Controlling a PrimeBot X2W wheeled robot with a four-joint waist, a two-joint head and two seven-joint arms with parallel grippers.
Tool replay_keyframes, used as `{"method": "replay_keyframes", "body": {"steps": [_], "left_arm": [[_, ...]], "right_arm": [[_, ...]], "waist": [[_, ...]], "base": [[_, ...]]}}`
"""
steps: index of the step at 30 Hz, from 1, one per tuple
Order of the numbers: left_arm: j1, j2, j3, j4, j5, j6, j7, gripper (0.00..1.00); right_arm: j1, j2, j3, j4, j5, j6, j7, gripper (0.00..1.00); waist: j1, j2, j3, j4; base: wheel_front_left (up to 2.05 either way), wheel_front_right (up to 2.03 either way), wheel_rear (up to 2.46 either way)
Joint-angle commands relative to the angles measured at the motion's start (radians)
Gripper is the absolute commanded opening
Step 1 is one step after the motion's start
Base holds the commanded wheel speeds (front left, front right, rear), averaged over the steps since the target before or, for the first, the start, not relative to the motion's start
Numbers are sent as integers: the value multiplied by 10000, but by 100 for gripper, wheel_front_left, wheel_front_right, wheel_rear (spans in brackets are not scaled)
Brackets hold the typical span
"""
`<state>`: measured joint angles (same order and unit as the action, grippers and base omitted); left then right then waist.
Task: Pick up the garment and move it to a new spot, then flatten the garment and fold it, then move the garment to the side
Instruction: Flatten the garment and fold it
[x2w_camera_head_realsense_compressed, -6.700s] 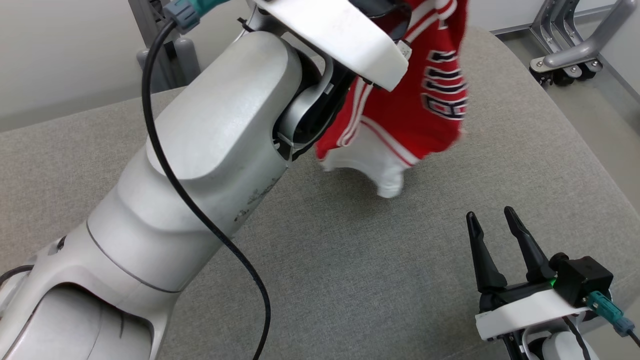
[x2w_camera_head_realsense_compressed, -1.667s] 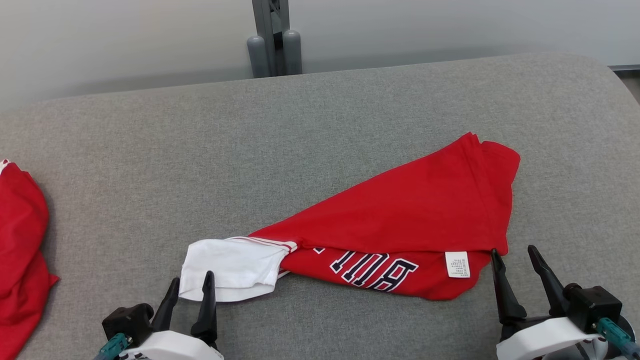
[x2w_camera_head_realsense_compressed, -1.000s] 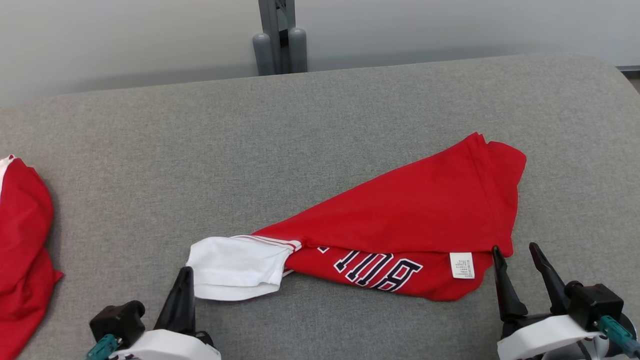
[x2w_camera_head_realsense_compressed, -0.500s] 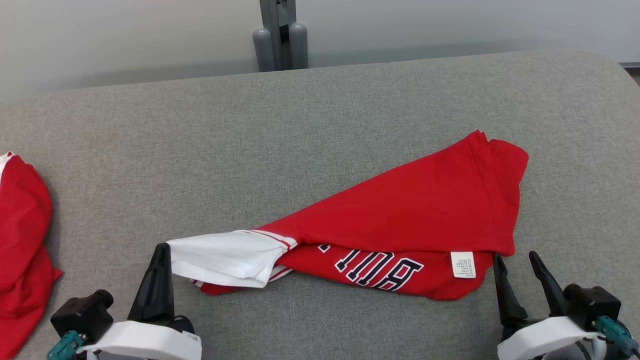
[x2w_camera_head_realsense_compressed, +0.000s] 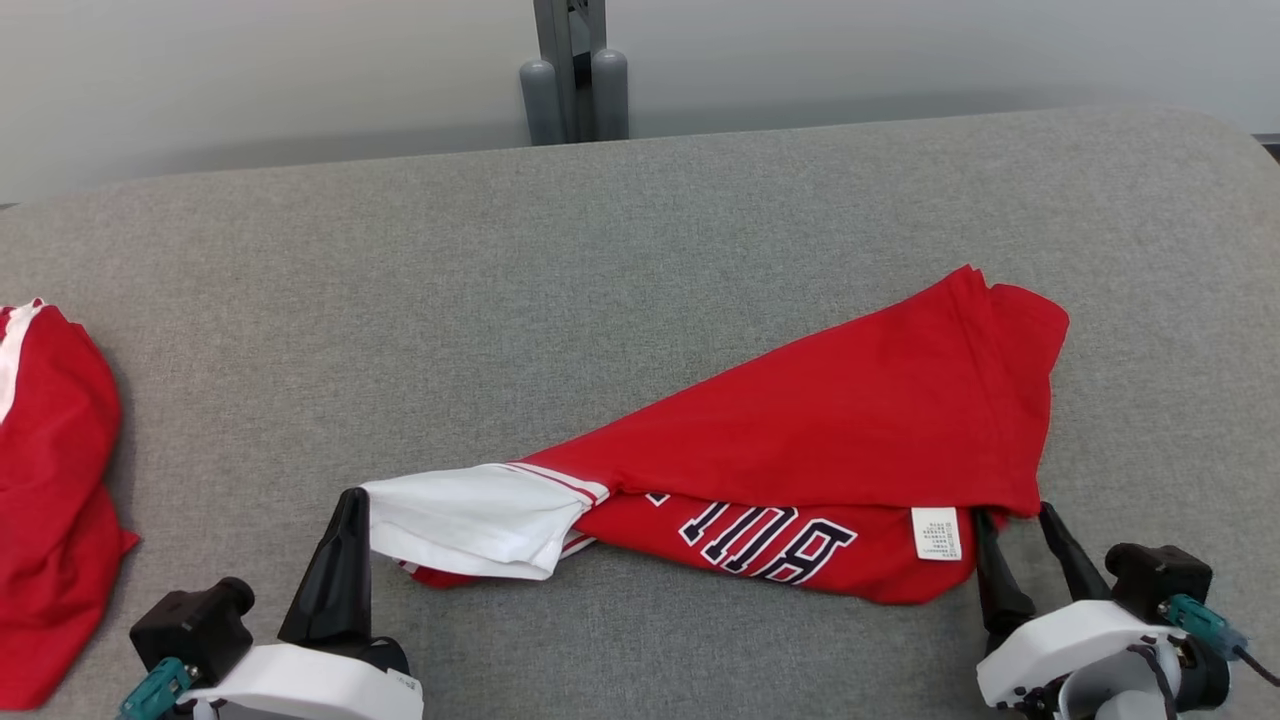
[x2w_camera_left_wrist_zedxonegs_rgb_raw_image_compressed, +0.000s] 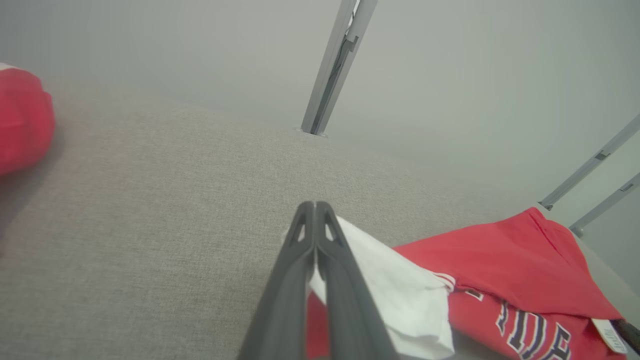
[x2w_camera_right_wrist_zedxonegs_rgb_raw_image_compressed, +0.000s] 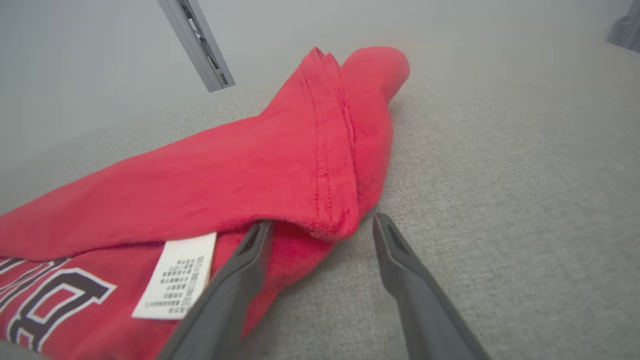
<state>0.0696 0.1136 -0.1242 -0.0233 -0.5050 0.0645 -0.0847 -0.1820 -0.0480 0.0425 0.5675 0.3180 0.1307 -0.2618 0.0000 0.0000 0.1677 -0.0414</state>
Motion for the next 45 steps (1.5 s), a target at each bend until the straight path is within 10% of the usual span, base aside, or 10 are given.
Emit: {"method": "replay_keyframes", "body": {"steps": [1, 4, 19, 28, 45], "left_arm": [[1, 62, 5, -78, 18, 49, -10, 0], [20, 76, -12, -161, 37, 96, -16, 0], [-1177, -195, 474, -642, -1387, -847, -1037, 0], [-3297, 71, 1051, -1399, -3148, -1236, 150, 0], [-9380, 1314, 982, 408, -3818, -647, 2514, 0]], "right_arm": [[-191, -50, 140, 236, 103, 1, -53, 100], [-378, -54, 323, 519, 117, 1, -53, 0], [87, -425, -525, -2686, -1194, 1, -53, 0], [-991, -1528, -374, -4098, -1136, 1, -53, 0], [-6674, -3563, 2001, -2574, 5, -1, 416, 0]], "waist": [[0, 0, -30, 21], [0, 0, -84, 20], [0, 0, -666, -303], [0, 0, -1178, -516], [0, 0, -690, -428]], "base": [[0, 0, 0], [0, 0, 0], [0, 0, 0], [0, 0, 0], [0, 0, 0]]}}
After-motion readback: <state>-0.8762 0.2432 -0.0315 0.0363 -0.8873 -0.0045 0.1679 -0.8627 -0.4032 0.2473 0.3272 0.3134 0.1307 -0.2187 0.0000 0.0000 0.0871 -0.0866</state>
